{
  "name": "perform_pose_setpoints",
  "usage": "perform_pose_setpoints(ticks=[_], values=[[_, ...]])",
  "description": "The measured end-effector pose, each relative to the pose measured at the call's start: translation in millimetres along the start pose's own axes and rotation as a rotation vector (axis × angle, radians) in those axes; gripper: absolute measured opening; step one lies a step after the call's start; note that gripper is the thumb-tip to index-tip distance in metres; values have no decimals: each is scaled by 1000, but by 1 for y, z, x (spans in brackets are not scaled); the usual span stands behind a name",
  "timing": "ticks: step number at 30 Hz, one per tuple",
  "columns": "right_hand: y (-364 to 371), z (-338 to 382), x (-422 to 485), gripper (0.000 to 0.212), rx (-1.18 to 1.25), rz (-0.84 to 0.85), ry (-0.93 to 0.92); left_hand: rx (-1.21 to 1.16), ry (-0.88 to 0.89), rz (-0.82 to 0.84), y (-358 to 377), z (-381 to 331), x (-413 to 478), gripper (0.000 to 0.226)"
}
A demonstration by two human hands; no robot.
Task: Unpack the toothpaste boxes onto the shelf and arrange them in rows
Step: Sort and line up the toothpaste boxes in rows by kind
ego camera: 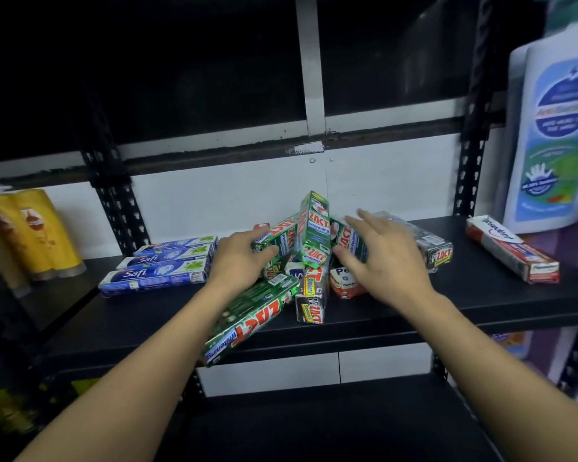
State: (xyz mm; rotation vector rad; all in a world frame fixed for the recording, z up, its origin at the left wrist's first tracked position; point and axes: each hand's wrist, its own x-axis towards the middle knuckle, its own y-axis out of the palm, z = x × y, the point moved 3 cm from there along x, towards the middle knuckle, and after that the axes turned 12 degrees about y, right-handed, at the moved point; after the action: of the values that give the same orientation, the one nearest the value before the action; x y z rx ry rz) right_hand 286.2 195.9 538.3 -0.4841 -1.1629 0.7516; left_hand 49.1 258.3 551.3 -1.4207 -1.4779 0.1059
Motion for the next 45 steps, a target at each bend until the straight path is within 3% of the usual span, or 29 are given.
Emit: perform_pose_setpoints(ticks=[3, 6, 12, 16, 20, 23, 26, 30, 36, 45], values=[[9, 35, 2, 68, -47, 96, -154, 28, 4, -76, -14, -2, 0, 48], [25, 53, 5, 58, -93, 226, -180, 94, -17, -112, -23, 3, -3, 48], [21, 25, 9, 39, 106, 267, 6, -41, -79, -131, -13, 17, -22, 61], [18, 15, 4, 40, 88, 164, 10, -156, -114, -55, 0, 8, -16, 67], [13, 1, -3, 33, -88, -43, 34, -10, -85, 7, 7, 3, -9, 68], [8, -11, -11, 33, -46, -155, 80, 308, 142, -7, 9, -9, -10, 58], [8, -17, -19, 31, 56, -203, 97, 468, 332, 39, 19, -20, -7, 28], [20, -28, -22, 30, 190, -151, 117, 488, 154, 214, 36, -22, 1, 35], [29, -35, -25, 32, 327, -86, 128, 666, -31, 307, 38, -22, 8, 53], [28, -33, -28, 32, 315, -106, 99, 667, -177, 324, 45, -20, 16, 60]])
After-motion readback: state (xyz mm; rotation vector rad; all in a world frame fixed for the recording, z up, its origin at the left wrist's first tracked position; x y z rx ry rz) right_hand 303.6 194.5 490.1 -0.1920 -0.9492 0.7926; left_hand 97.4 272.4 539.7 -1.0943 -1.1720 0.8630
